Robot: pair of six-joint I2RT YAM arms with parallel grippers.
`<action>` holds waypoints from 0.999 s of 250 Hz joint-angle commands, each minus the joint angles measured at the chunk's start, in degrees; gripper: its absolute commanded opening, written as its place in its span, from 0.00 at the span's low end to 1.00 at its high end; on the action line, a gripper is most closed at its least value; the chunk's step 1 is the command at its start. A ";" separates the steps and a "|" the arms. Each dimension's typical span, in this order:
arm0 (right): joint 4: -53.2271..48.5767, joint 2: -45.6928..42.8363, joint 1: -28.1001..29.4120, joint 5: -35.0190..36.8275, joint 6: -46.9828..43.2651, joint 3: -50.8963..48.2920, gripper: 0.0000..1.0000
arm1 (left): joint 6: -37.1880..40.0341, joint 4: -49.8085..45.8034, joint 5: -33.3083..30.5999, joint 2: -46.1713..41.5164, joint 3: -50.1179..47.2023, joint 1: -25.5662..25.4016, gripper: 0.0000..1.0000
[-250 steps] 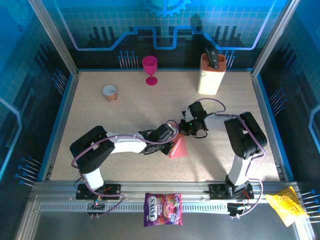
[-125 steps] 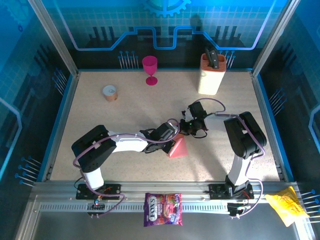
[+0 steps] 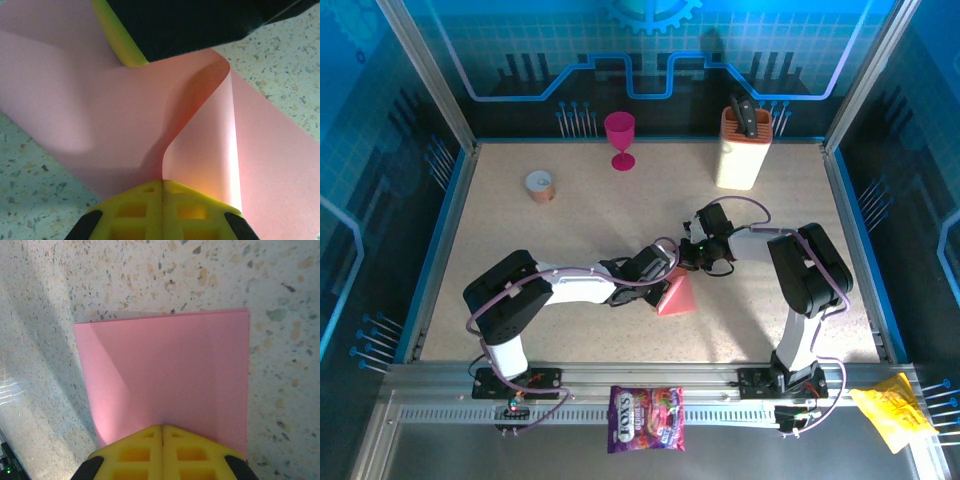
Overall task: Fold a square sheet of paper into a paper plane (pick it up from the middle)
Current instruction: Fold the triangle a second time at the center of the table.
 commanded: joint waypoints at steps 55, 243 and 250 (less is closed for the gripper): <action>-4.11 3.84 0.46 3.92 -0.78 -1.67 0.00 | 1.17 -0.15 -0.90 1.24 -0.44 0.67 0.00; -5.70 2.25 0.20 2.43 -0.53 0.52 0.00 | -1.13 0.91 0.59 1.45 -2.20 -0.87 0.00; -6.07 1.73 0.07 2.02 -0.45 1.06 0.00 | -1.16 0.98 0.59 1.59 -2.30 -0.88 0.00</action>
